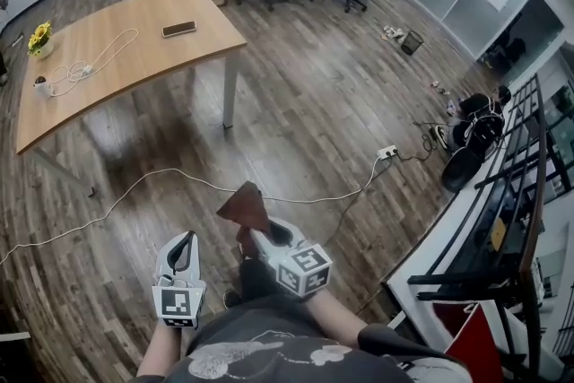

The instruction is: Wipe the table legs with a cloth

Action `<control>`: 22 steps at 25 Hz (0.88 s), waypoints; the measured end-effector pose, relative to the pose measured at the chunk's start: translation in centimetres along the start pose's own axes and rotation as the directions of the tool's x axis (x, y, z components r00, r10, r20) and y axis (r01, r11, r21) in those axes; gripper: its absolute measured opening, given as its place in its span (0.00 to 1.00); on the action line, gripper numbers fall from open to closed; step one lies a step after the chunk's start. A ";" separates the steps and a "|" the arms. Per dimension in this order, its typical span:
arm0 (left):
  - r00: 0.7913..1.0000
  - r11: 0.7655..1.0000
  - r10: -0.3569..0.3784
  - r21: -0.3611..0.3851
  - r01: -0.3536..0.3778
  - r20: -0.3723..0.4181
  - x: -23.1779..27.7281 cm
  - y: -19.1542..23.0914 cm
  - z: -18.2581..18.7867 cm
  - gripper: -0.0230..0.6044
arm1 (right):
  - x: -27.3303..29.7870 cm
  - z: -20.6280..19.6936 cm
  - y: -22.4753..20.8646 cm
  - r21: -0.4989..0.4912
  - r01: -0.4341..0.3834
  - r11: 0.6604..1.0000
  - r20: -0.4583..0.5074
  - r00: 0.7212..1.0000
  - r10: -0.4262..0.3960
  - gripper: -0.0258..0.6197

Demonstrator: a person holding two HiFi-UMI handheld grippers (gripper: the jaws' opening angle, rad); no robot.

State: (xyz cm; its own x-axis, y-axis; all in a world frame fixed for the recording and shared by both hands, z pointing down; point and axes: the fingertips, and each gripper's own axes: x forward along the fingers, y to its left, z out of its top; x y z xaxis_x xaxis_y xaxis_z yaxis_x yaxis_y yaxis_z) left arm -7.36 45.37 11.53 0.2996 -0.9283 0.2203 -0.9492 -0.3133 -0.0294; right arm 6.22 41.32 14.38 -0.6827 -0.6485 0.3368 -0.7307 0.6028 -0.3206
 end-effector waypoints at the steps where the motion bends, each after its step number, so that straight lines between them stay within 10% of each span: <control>1: 1.000 1.000 -0.001 0.003 0.001 0.002 0.7 0.2 -0.2 0.07 | 0.7 -0.1 -0.6 0.008 -0.001 1.000 -0.006 1.000 0.001 0.18; 22: 0.987 0.988 0.153 0.012 -0.154 0.059 20.5 8.3 7.1 0.07 | 16.0 8.7 -15.8 -0.008 -0.061 0.998 -0.072 0.996 0.060 0.18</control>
State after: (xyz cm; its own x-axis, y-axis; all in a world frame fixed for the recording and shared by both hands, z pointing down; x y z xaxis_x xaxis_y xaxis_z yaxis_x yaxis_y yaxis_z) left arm -8.42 22.30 8.87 0.1565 -0.9754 0.1550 -0.9827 -0.1695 -0.0747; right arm 6.90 17.36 17.15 -0.7241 -0.5759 0.3794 -0.6877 0.6447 -0.3339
